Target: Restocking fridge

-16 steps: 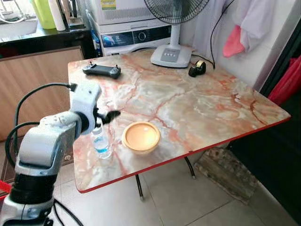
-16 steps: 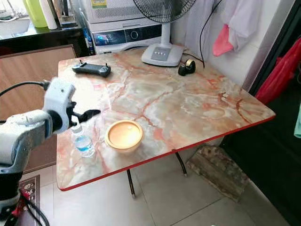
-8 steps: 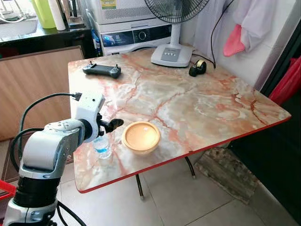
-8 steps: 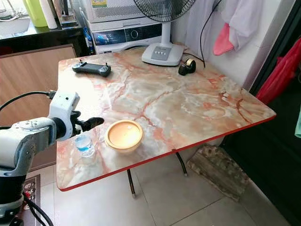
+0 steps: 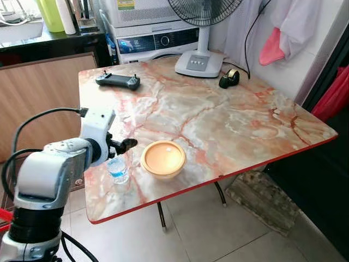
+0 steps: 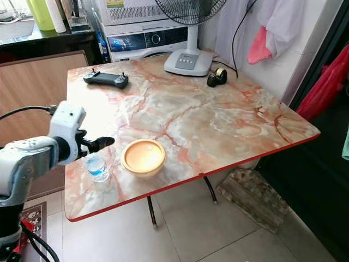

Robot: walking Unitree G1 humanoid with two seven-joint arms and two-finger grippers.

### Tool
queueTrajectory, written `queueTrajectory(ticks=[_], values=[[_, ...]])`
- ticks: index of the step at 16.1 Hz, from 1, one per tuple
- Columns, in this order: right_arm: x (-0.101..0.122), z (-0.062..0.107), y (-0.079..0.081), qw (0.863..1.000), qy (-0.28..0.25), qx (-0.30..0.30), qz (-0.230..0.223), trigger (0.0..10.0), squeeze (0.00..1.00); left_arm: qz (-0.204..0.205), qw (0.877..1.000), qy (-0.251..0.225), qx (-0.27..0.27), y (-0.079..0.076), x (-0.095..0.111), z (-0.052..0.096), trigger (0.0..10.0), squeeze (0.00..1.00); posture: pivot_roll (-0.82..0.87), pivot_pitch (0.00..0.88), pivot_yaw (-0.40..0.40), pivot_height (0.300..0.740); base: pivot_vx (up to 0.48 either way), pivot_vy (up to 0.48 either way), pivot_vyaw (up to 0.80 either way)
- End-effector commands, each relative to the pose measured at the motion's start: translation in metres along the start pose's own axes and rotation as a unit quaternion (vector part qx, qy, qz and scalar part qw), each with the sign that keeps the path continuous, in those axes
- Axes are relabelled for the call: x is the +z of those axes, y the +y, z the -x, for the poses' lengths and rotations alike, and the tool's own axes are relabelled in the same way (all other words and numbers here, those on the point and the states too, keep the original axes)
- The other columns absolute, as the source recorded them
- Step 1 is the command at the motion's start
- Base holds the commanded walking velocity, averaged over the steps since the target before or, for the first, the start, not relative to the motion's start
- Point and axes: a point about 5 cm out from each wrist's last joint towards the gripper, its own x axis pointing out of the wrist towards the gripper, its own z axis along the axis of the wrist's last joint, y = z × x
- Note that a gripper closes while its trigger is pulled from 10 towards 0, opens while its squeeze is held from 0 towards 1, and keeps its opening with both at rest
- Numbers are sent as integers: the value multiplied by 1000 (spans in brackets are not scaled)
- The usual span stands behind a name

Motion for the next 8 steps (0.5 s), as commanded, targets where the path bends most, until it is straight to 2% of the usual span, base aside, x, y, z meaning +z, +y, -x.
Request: queueTrajectory(ticks=[1,8], values=[[1,0,-1,1000,0,-3,-6,10000,0,5,1000,4,12,2,-2,4,10000,0,158,0,-20,740,0,0,0],[2,0,-3,1000,-1,-4,-5,10000,0,25,999,12,20,4,-11,4,10000,0,157,0,-32,740,0,0,0]])
